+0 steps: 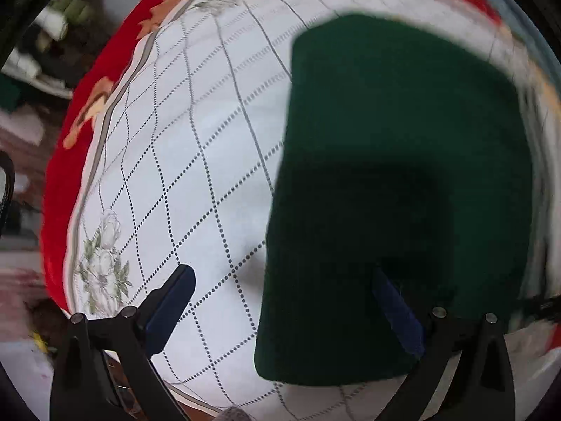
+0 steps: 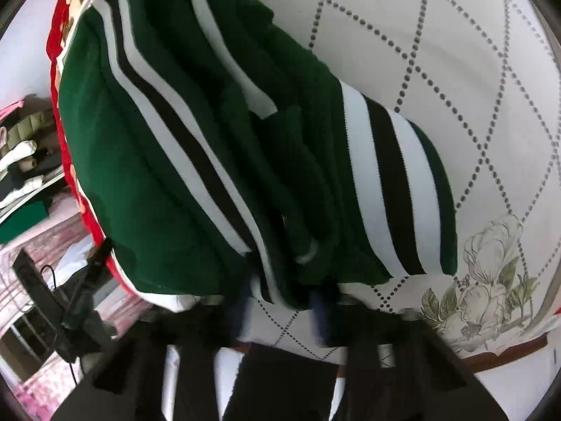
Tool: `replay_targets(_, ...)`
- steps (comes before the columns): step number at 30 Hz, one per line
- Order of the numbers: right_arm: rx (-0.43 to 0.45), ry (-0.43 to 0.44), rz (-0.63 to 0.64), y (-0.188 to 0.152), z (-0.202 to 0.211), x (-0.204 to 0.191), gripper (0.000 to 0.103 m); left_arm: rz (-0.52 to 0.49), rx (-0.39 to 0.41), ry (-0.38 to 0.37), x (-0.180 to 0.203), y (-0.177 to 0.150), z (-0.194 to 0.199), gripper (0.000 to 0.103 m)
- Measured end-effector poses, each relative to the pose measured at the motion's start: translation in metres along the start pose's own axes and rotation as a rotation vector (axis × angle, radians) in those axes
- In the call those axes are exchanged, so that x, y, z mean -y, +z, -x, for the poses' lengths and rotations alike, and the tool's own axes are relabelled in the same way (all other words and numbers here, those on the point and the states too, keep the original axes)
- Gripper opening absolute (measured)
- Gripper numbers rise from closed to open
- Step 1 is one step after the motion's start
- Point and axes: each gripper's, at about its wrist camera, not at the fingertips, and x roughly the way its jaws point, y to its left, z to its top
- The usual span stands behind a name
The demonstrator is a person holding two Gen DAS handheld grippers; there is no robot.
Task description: Fold large clothes
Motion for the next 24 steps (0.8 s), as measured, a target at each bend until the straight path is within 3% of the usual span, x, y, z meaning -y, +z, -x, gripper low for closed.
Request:
replay_targets(5,0.215,-0.098,0.006,-0.016,0.046,-0.012,0.012,-0.004,0.003,-0.045,0.004,-0.002,-0.011,0.103)
replay_targets(6,0.242,-0.134,-0.006,-0.014,0.049,-0.008,0.005,-0.017,0.007,-0.040,0.005,-0.002,-0.011,0.103)
replay_targets(8,0.241,-0.215,-0.063,-0.004,0.042,0.013,0.000,-0.037,0.011,-0.024,0.006,-0.002,-0.012,0.103)
replay_targets(10,0.157,-0.164,-0.142,0.008,0.031,0.043,0.000,-0.025,-0.002,-0.047,0.002,-0.001,-0.013,0.103)
replay_targets(12,0.160,-0.120,-0.106,0.009,0.041,0.042,0.000,-0.009,-0.010,-0.061,-0.004,0.001,-0.008,0.103)
replay_targets(14,0.222,-0.141,-0.014,0.009,0.061,0.025,0.004,-0.002,0.011,-0.058,-0.009,0.004,0.004,0.103)
replay_targets(15,0.250,-0.128,0.013,0.010,0.069,0.018,0.015,0.003,0.032,-0.053,-0.012,0.007,0.010,0.103)
replay_targets(16,0.285,-0.092,0.041,0.013,0.076,0.010,0.044,0.008,0.045,-0.047,-0.014,0.009,0.014,0.103)
replay_targets(18,0.370,-0.001,0.098,0.028,0.087,-0.008,0.085,0.033,0.065,-0.052,-0.018,0.018,0.022,0.103)
replay_targets(20,0.424,0.081,0.160,0.044,0.093,-0.029,0.086,0.059,0.080,-0.051,-0.018,0.031,0.024,0.103)
replay_targets(24,0.407,0.172,0.232,0.092,0.079,-0.065,0.085,0.073,0.112,-0.031,-0.012,0.057,0.020,0.103)
